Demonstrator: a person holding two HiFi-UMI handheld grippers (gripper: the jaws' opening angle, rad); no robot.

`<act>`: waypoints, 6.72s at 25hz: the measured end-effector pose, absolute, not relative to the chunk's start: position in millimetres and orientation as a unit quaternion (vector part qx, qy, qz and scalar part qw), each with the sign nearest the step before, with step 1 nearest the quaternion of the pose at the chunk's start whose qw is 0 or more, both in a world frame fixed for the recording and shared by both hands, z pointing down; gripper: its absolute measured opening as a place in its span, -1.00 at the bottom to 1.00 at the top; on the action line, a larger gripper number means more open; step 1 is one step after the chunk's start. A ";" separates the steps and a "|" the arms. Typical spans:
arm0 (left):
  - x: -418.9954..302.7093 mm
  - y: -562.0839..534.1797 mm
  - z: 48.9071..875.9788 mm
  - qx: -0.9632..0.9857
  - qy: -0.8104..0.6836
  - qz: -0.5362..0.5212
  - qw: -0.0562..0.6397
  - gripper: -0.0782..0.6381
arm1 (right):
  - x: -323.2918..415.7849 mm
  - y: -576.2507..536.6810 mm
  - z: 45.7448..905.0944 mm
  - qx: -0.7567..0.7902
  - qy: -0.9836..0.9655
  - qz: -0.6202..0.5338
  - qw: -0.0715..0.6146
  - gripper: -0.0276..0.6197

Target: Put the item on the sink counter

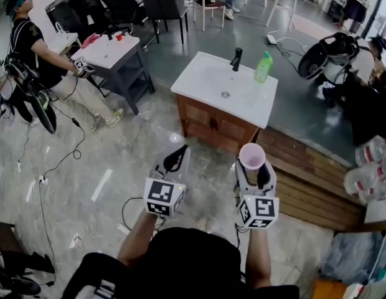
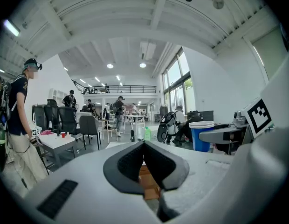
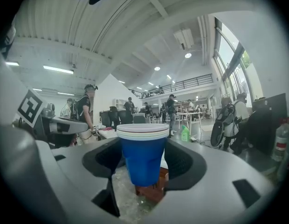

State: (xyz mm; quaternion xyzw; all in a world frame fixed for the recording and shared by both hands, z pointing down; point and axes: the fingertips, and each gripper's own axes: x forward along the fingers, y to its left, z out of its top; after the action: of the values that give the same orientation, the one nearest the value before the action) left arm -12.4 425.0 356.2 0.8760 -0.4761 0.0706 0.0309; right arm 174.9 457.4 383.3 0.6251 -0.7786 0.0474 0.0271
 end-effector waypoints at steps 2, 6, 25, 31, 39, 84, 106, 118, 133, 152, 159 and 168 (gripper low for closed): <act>-12.8 421.9 356.7 0.875 -0.478 0.072 0.031 -0.78 | 174.6 454.3 382.2 0.624 -0.779 0.046 0.025 -0.04; -11.8 405.6 358.2 0.874 -0.479 0.074 0.025 -0.78 | 177.9 438.8 381.0 0.627 -0.777 0.045 0.023 -0.03; -25.2 246.6 369.2 0.879 -0.466 0.091 0.039 -0.78 | 156.6 286.7 394.0 0.631 -0.772 0.063 0.032 -0.04; -34.2 200.6 372.6 0.882 -0.459 0.090 0.061 -0.78 | 145.9 240.8 393.6 0.635 -0.769 0.066 0.036 -0.03; -46.4 148.6 376.7 0.884 -0.454 0.092 0.066 -0.78 | 132.4 191.6 395.5 0.638 -0.766 0.070 0.039 -0.03; -113.5 -22.4 390.2 0.865 -0.487 0.090 0.075 -0.78 | 56.7 -1.3 405.8 0.599 -0.797 0.070 0.037 -0.03; -90.1 -139.4 426.4 0.839 -0.523 0.113 0.100 -0.78 | 69.1 -133.1 447.1 0.554 -0.824 0.103 0.055 -0.03; -78.5 -208.1 450.2 0.824 -0.536 0.128 0.131 -0.78 | 70.8 -211.6 477.7 0.526 -0.838 0.123 0.076 -0.03; -67.9 -268.2 498.7 0.821 -0.529 0.142 0.160 -0.78 | 70.0 -276.4 529.8 0.519 -0.843 0.115 0.084 -0.03; -65.5 -306.7 558.6 0.812 -0.528 0.161 0.190 -0.78 | 62.4 -334.8 584.0 0.513 -0.846 0.113 0.091 -0.03; -64.7 -314.4 578.2 0.806 -0.531 0.165 0.204 -0.78 | 60.6 -354.9 607.6 0.512 -0.845 0.115 0.101 -0.03; -69.0 -321.0 594.5 0.797 -0.537 0.169 0.216 -0.78 | 49.8 -370.4 632.6 0.503 -0.848 0.114 0.125 -0.03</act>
State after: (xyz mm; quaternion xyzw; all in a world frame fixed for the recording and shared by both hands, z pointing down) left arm -69.0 -321.0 594.5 0.7975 -0.5372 0.1694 0.2164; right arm 49.8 -370.4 632.6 0.5026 -0.8477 0.1141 0.1253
